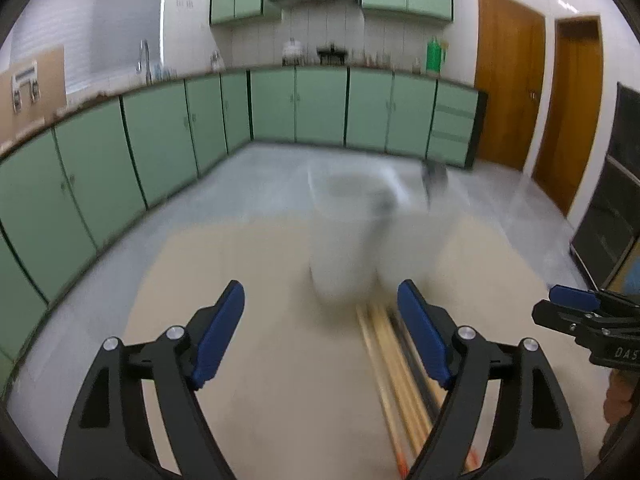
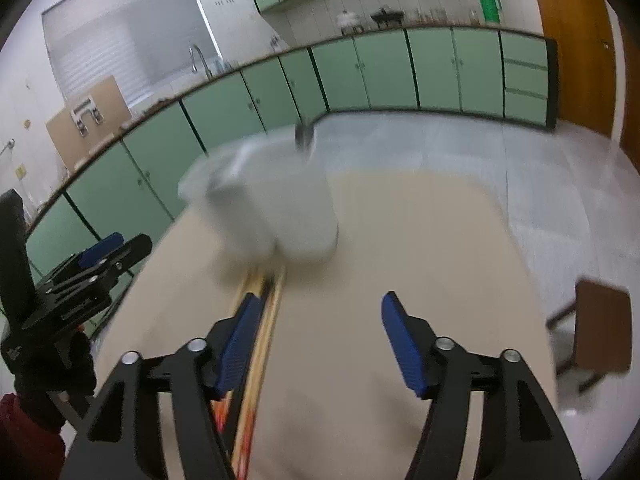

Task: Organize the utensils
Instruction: 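Open both tools to release the spoons and withdraw from the holder, then grasp a red-patterned chopstick with the left tool while the right tool grasps another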

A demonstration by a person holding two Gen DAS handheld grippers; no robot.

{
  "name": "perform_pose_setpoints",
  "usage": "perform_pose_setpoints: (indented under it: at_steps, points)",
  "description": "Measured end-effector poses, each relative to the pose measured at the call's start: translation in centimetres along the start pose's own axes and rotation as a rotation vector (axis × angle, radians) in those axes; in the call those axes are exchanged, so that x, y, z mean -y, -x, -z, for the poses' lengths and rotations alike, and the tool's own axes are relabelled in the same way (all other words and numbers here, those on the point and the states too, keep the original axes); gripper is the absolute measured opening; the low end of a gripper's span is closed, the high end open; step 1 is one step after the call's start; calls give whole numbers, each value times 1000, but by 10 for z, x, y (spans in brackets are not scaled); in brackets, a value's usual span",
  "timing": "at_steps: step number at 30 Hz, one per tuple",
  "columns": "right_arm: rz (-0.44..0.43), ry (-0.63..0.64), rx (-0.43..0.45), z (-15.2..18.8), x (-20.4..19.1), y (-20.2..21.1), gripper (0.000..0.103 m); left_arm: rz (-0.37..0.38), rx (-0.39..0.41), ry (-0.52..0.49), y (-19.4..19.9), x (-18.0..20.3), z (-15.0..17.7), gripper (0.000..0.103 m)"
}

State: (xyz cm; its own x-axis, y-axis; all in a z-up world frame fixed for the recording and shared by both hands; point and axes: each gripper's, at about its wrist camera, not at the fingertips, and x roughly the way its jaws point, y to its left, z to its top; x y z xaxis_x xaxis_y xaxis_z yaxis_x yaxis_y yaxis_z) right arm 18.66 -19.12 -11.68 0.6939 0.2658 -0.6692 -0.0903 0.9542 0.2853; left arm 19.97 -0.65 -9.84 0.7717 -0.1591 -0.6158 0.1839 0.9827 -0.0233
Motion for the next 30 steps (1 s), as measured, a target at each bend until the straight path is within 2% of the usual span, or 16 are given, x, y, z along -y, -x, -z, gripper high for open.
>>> perform_pose_setpoints:
  at_steps: [5,9,17,24,27,29,30]
  points:
    - [36,51,-98,72,-17,9,72,16,-148,-15,15,5,70,80]
    - [59,106,-141,104,-34,14,72,7,-206,-38,30,6,103,80]
    - [105,221,-155,123,-57,10,73,-15,-258,-24,46,2,126,82]
    - [116,235,-146,123,-69,3,70,-50,-265,28,53,-21,131,82]
    - [135,230,-140,119,-70,-1,58,-44,-257,31,56,-23,129,82]
    - [136,244,-134,118,-73,-3,41,-32,-255,32,58,-20,129,82]
    - [130,253,-133,118,-76,-3,36,-25,-254,30,57,-18,129,82]
